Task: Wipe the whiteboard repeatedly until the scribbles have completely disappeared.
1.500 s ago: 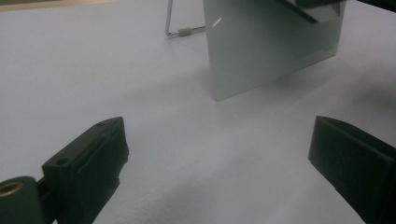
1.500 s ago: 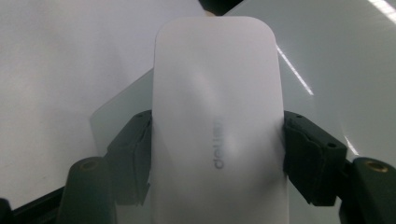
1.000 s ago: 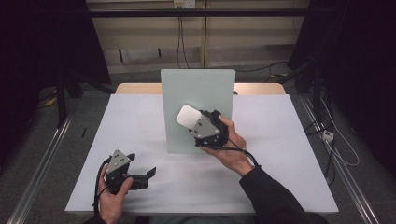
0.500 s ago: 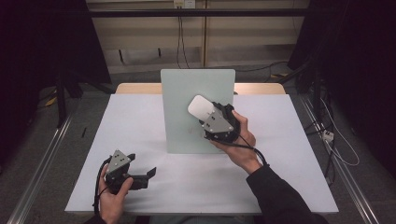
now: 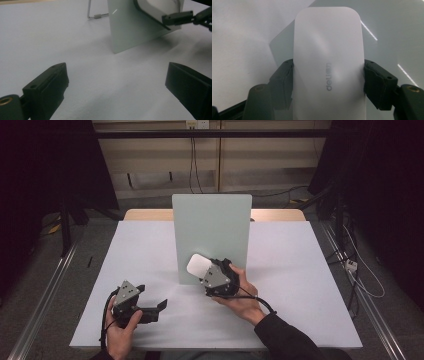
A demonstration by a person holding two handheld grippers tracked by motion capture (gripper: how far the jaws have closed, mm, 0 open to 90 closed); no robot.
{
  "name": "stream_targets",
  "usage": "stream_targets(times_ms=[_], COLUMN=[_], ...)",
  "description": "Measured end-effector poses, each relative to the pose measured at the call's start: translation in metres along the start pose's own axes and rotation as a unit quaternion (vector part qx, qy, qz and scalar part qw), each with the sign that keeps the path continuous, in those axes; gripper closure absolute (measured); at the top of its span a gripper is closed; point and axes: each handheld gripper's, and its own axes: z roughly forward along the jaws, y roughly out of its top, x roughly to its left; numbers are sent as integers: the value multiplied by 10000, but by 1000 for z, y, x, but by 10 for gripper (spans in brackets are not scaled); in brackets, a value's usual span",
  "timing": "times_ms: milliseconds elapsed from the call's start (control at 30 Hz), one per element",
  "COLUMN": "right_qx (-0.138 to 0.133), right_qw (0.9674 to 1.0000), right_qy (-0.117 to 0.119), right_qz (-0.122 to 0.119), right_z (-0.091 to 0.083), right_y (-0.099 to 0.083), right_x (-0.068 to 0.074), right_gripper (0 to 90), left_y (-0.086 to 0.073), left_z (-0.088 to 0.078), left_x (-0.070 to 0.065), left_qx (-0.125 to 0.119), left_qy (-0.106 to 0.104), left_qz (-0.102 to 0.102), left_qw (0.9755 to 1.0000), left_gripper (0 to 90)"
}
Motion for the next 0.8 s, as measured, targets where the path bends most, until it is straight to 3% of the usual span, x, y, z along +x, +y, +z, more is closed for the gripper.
stream_targets(times_ms=[200,367,400,433,533,633,800], right_qx=[46,-171,-171,-229,-319,-381,-409], right_qw=[9998,9996,9996,9990,9977,9967,9961], right_qy=[132,-219,-219,-370,-560,-681,-766], right_qz=[-117,46,46,90,187,215,155], right_z=[5,-6,-6,-12,-18,-20,-18], right_y=[7,17,17,22,28,32,34], right_x=[3,-26,-26,-38,-54,-63,-61], right_gripper=[316,316,316,316,316,316,316], left_y=[0,0,0,0,0,0,0], left_z=[0,0,0,0,0,0,0], left_x=[-1,0,0,0,0,0,0], left_qx=[9,-11,-4,-8,-8,-7,-5], left_qy=[-3,-3,-6,-7,2,2,-7], left_qz=[25,-14,-4,-1,2,5,5], left_qw=[10000,10000,10000,10000,10000,10000,10000], left_gripper=[45,45,45,45,45,45,45])
